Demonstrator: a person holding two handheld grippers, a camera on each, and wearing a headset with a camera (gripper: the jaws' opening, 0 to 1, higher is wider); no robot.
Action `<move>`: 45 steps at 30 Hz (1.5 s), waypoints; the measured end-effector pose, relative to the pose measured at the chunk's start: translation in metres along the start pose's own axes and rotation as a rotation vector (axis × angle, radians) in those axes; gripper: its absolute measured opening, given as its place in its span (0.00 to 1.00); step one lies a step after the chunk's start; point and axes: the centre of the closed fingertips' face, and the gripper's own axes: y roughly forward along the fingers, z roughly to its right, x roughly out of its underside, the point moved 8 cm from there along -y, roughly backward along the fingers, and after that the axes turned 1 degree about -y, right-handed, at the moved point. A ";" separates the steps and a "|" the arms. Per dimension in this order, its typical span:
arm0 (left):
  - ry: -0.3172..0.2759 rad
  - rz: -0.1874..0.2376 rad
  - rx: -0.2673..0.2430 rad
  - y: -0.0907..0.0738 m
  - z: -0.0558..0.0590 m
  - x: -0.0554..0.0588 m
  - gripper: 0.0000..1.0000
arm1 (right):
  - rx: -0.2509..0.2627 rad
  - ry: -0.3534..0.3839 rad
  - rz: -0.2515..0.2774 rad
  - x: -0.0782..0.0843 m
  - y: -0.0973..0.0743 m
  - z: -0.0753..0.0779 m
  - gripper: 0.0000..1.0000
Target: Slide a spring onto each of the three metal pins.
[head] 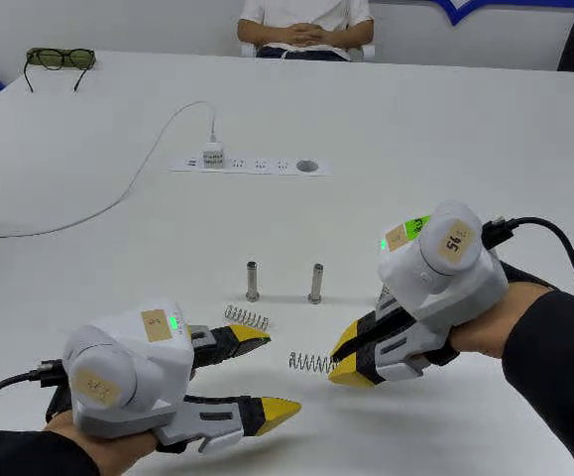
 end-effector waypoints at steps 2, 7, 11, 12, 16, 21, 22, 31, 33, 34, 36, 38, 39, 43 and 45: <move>0.005 -0.001 0.007 0.001 0.001 0.000 0.42 | -0.009 -0.007 -0.005 0.000 0.000 -0.002 0.11; 0.028 -0.002 0.035 0.004 0.007 -0.001 0.36 | -0.030 -0.023 -0.017 -0.001 0.001 -0.005 0.11; 0.057 -0.006 0.059 0.005 0.011 -0.002 0.30 | -0.050 -0.029 -0.028 -0.001 0.002 -0.008 0.11; 0.061 -0.008 0.063 0.006 0.012 -0.001 0.28 | -0.055 -0.030 -0.029 -0.001 0.002 -0.009 0.11; 0.083 -0.011 0.074 0.007 0.014 -0.001 0.23 | -0.068 -0.035 -0.038 -0.001 0.002 -0.011 0.11; 0.101 -0.014 0.081 0.008 0.015 -0.001 0.17 | -0.086 -0.037 -0.044 -0.002 0.002 -0.014 0.11; 0.105 -0.014 0.082 0.008 0.015 -0.001 0.16 | -0.090 -0.037 -0.047 -0.001 0.002 -0.014 0.11; 0.107 -0.021 0.096 0.007 0.017 0.001 0.12 | -0.117 -0.008 -0.033 -0.004 -0.002 -0.016 0.12; 0.103 -0.021 0.097 0.007 0.017 0.001 0.11 | -0.117 0.002 -0.018 -0.006 -0.005 -0.016 0.12; 0.102 -0.021 0.097 0.007 0.017 0.001 0.11 | -0.116 0.004 -0.016 -0.007 -0.006 -0.016 0.12; 0.100 -0.019 0.097 0.007 0.017 0.001 0.11 | -0.115 0.003 -0.010 -0.008 -0.007 -0.016 0.12; 0.100 -0.020 0.097 0.007 0.017 0.001 0.11 | -0.113 0.003 -0.004 -0.010 -0.008 -0.017 0.12; 0.100 -0.020 0.098 0.007 0.017 0.001 0.11 | -0.113 0.003 0.000 -0.011 -0.009 -0.017 0.12; 0.099 -0.021 0.098 0.007 0.018 0.001 0.11 | -0.109 0.002 0.024 -0.017 -0.012 -0.019 0.12; 0.099 -0.021 0.096 0.007 0.018 0.001 0.11 | -0.105 -0.001 0.033 -0.020 -0.013 -0.019 0.11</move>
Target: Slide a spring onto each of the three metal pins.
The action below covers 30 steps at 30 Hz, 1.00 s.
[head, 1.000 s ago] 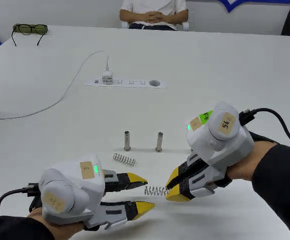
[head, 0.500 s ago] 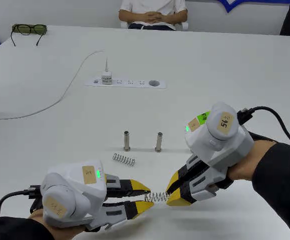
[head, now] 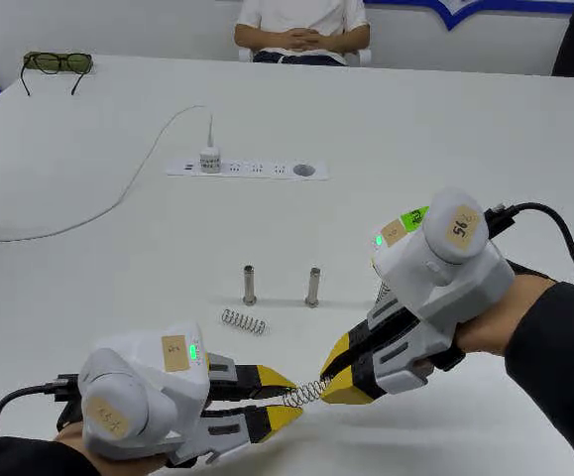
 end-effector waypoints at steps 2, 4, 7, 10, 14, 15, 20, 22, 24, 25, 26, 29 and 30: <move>-0.002 0.001 -0.001 0.000 0.000 0.000 0.11 | 0.003 -0.004 0.012 -0.003 0.000 0.000 0.11; -0.003 0.002 -0.003 -0.001 0.000 0.000 0.11 | 0.006 -0.006 0.024 -0.006 0.000 -0.001 0.11; -0.012 0.002 -0.004 -0.001 0.000 0.000 0.11 | 0.010 -0.015 0.033 -0.009 0.000 -0.002 0.11; -0.018 0.004 -0.004 -0.001 0.000 0.000 0.11 | 0.013 -0.023 0.041 -0.013 0.001 -0.003 0.11; -0.024 0.008 -0.004 0.000 0.001 -0.001 0.11 | 0.018 -0.034 0.057 -0.018 0.002 -0.004 0.11; -0.026 0.010 -0.004 0.000 0.001 -0.001 0.11 | 0.021 -0.037 0.062 -0.020 0.002 -0.004 0.11; -0.048 0.025 -0.008 0.001 0.000 -0.003 0.11 | 0.033 -0.047 0.084 -0.025 0.002 -0.003 0.11; -0.058 0.030 -0.011 0.001 -0.001 -0.004 0.11 | 0.040 -0.052 0.091 -0.027 0.003 -0.003 0.12; -0.083 0.040 -0.012 0.000 -0.001 -0.005 0.11 | 0.046 -0.055 0.099 -0.028 0.003 -0.003 0.12; -0.089 0.042 -0.015 0.000 -0.002 -0.005 0.11 | 0.049 -0.056 0.103 -0.028 0.003 -0.003 0.12; -0.092 0.042 -0.015 0.000 -0.002 -0.005 0.11 | 0.052 -0.057 0.106 -0.029 0.003 -0.003 0.12; -0.102 0.046 -0.018 0.001 -0.002 -0.005 0.10 | 0.056 -0.060 0.113 -0.029 0.004 -0.003 0.12; -0.107 0.048 -0.019 0.001 -0.002 -0.005 0.10 | 0.058 -0.062 0.115 -0.030 0.004 -0.003 0.12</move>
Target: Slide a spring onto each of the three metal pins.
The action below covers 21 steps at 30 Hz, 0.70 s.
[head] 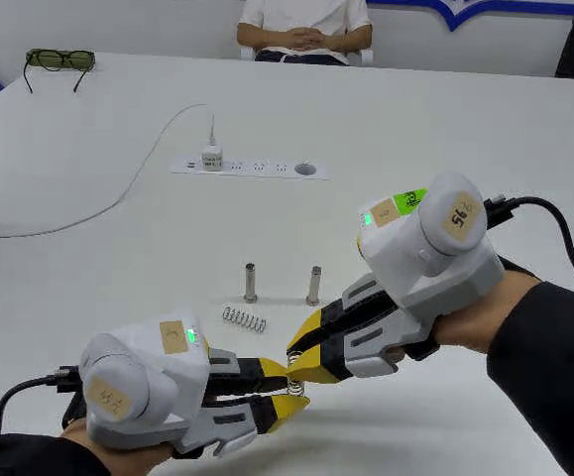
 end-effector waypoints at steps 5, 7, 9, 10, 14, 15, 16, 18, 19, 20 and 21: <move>-0.011 0.007 -0.006 0.000 -0.001 0.000 0.10 | 0.010 -0.006 0.007 0.000 0.000 0.001 0.12; -0.014 0.010 -0.006 0.000 -0.001 0.000 0.10 | 0.013 -0.010 0.006 0.000 -0.001 0.001 0.12; -0.017 0.011 -0.005 0.000 -0.001 -0.001 0.10 | 0.015 -0.011 0.006 0.001 0.000 0.001 0.13; -0.018 0.011 -0.005 0.000 -0.002 -0.001 0.10 | 0.016 -0.012 0.005 0.001 0.000 0.001 0.13; -0.020 0.014 -0.006 0.000 -0.002 -0.001 0.10 | 0.019 -0.015 -0.004 0.003 0.001 0.000 0.14; -0.020 0.015 -0.006 0.000 -0.002 -0.001 0.10 | 0.020 -0.015 -0.005 0.004 0.001 0.000 0.14; -0.020 0.015 -0.007 0.000 -0.002 -0.001 0.10 | 0.021 -0.014 -0.005 0.004 0.001 0.000 0.14; -0.022 0.016 -0.008 0.000 -0.002 -0.001 0.10 | 0.022 -0.013 -0.003 0.004 0.001 0.000 0.13; -0.023 0.017 -0.009 0.000 -0.002 -0.001 0.10 | 0.024 -0.014 -0.001 0.004 0.001 0.000 0.13; -0.025 0.018 -0.009 -0.001 -0.002 -0.001 0.10 | 0.025 -0.013 0.000 0.004 0.001 0.001 0.13; -0.026 0.018 -0.009 -0.001 -0.002 -0.001 0.10 | 0.025 -0.011 0.001 0.004 0.001 0.001 0.13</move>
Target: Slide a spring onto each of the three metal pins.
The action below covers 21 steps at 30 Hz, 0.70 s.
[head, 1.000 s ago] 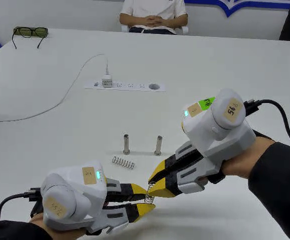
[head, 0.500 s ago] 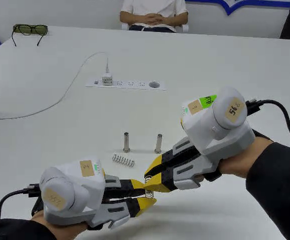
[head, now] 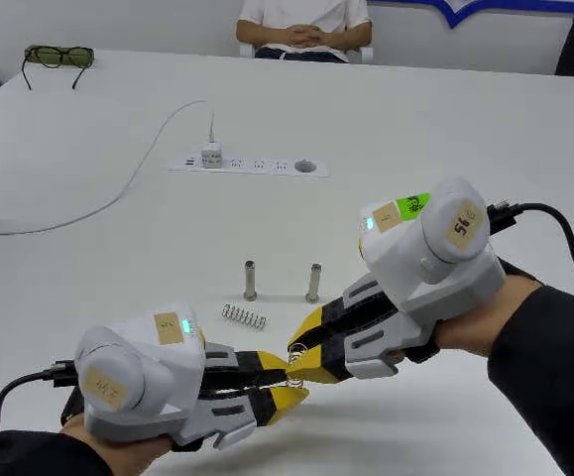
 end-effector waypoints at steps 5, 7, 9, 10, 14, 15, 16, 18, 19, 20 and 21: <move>-0.005 0.005 0.001 0.000 0.000 0.000 0.10 | 0.004 -0.009 0.004 -0.001 0.000 0.000 0.12; -0.007 0.008 0.001 0.000 0.000 -0.001 0.10 | 0.004 -0.008 0.008 -0.001 0.000 0.000 0.12; -0.003 0.009 0.001 0.000 0.000 -0.001 0.10 | 0.001 -0.001 0.007 -0.002 0.000 0.000 0.12; 0.000 0.010 -0.001 0.000 0.000 -0.001 0.10 | 0.003 -0.002 0.006 -0.002 0.000 0.000 0.12; 0.005 0.012 -0.005 -0.001 -0.001 -0.001 0.11 | 0.007 -0.002 0.008 -0.002 -0.001 0.000 0.12; 0.005 0.011 -0.006 -0.001 -0.002 -0.001 0.11 | 0.007 -0.001 0.008 -0.002 -0.001 0.000 0.12; 0.005 0.009 -0.007 -0.001 -0.002 -0.001 0.12 | 0.009 -0.002 0.009 -0.002 -0.001 0.000 0.12; 0.004 0.004 -0.012 -0.001 -0.002 0.000 0.16 | 0.011 0.000 0.011 -0.002 -0.001 0.001 0.12; 0.001 0.003 -0.015 -0.001 -0.002 0.000 0.17 | 0.014 0.000 0.011 -0.002 -0.002 0.001 0.12; 0.000 0.004 -0.016 -0.002 -0.002 0.000 0.18 | 0.015 0.001 0.011 -0.002 -0.002 0.001 0.12; -0.001 0.005 -0.018 -0.002 -0.002 0.000 0.19 | 0.016 0.002 0.011 -0.002 -0.002 0.001 0.12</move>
